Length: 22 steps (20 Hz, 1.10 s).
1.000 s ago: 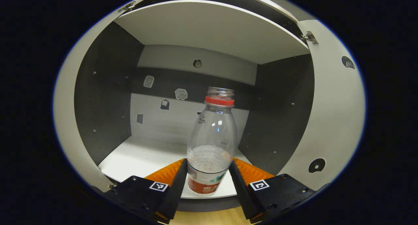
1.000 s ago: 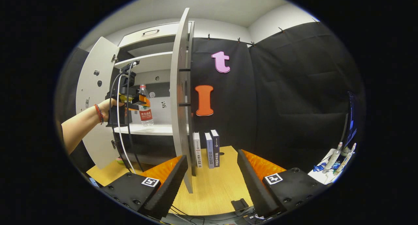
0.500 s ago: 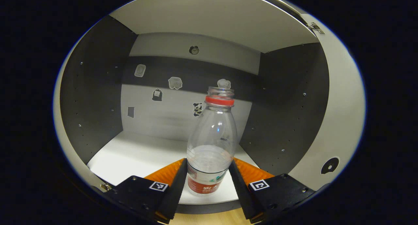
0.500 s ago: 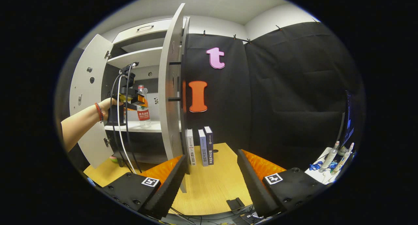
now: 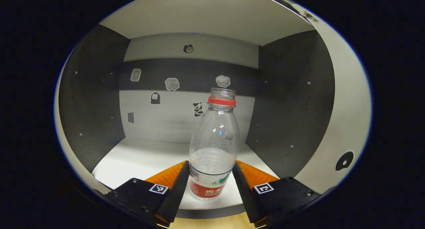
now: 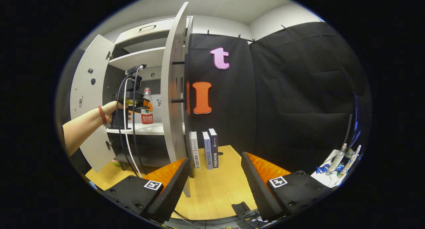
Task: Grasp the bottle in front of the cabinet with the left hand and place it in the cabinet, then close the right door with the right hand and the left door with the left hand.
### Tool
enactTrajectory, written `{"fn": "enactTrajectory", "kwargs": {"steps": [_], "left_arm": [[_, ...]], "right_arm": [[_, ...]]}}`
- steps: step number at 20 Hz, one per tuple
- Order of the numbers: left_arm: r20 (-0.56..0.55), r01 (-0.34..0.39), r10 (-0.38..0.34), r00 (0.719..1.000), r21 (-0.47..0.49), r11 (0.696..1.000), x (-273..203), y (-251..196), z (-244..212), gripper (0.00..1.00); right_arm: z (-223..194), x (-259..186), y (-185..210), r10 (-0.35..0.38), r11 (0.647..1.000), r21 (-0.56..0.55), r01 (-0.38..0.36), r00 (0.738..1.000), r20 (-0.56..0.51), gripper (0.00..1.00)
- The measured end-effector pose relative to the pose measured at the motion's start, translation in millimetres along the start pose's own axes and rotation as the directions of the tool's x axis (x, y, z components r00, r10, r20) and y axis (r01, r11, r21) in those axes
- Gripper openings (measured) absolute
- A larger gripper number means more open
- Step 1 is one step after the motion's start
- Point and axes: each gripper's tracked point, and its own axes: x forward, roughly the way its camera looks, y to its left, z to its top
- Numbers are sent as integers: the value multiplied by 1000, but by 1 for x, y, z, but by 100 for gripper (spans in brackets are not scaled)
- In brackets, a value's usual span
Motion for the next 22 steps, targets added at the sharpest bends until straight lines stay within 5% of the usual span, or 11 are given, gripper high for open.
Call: {"fn": "enactTrajectory", "kwargs": {"steps": [12,22], "left_arm": [[54,-58,60,997,-44,997,-42,15,11,93],[176,-87,95,980,-52,995,-158,32,46,93]], "right_arm": [[1,-9,4,24,1000,1,-24,1000,1,94],[5,-26,15,99,995,-37,-98,995,18,98]]}}
